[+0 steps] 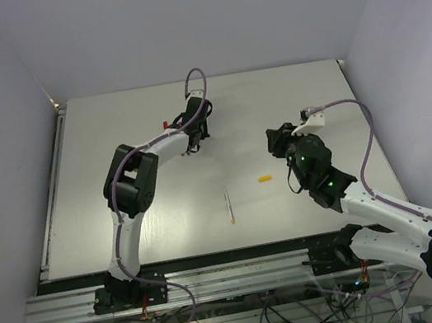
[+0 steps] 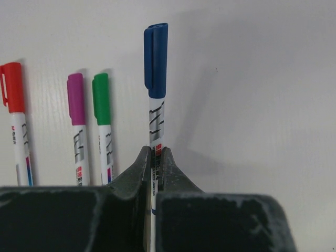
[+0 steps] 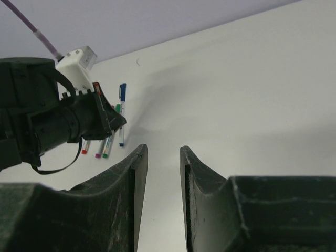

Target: Insert the pens into the pen caps

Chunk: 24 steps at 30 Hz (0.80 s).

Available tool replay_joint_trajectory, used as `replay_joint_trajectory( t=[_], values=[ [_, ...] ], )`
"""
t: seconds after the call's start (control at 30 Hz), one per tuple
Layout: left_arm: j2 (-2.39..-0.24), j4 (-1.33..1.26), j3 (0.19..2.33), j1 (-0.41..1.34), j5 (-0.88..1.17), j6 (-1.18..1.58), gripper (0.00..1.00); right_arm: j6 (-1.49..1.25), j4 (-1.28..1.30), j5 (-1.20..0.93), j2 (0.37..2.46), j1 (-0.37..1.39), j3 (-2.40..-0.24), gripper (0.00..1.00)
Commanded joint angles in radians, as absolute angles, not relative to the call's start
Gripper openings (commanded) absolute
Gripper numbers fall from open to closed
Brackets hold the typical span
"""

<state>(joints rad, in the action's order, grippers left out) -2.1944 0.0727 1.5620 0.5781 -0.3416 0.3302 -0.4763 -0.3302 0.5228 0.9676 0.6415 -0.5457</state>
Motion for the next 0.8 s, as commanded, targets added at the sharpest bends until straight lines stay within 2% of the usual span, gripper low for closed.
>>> replay_joint_trajectory(
  t=[0.0,0.1,0.27,0.5,0.77],
  values=[
    [-2.226,0.146,1.624,0.565,-0.377,0.317,0.1,-0.501,-0.331,0.54,0.959,0.643,-0.528,0.3],
    [-2.233,0.153,1.623,0.56,-0.377,0.335,0.16,-0.502,-0.328,0.538,0.965,0.643,-0.531,0.3],
    [-2.248,0.179,1.633,0.557,-0.389,0.358,0.34,-0.504,-0.333,0.538,0.964,0.643,-0.525,0.29],
    [-2.244,0.18,1.629,0.557,-0.387,0.368,0.37,-0.511,-0.331,0.54,0.966,0.644,-0.519,0.29],
    [-2.183,0.174,1.62,0.557,-0.38,0.369,0.47,-0.51,-0.331,0.545,0.971,0.643,-0.517,0.29]
  ],
)
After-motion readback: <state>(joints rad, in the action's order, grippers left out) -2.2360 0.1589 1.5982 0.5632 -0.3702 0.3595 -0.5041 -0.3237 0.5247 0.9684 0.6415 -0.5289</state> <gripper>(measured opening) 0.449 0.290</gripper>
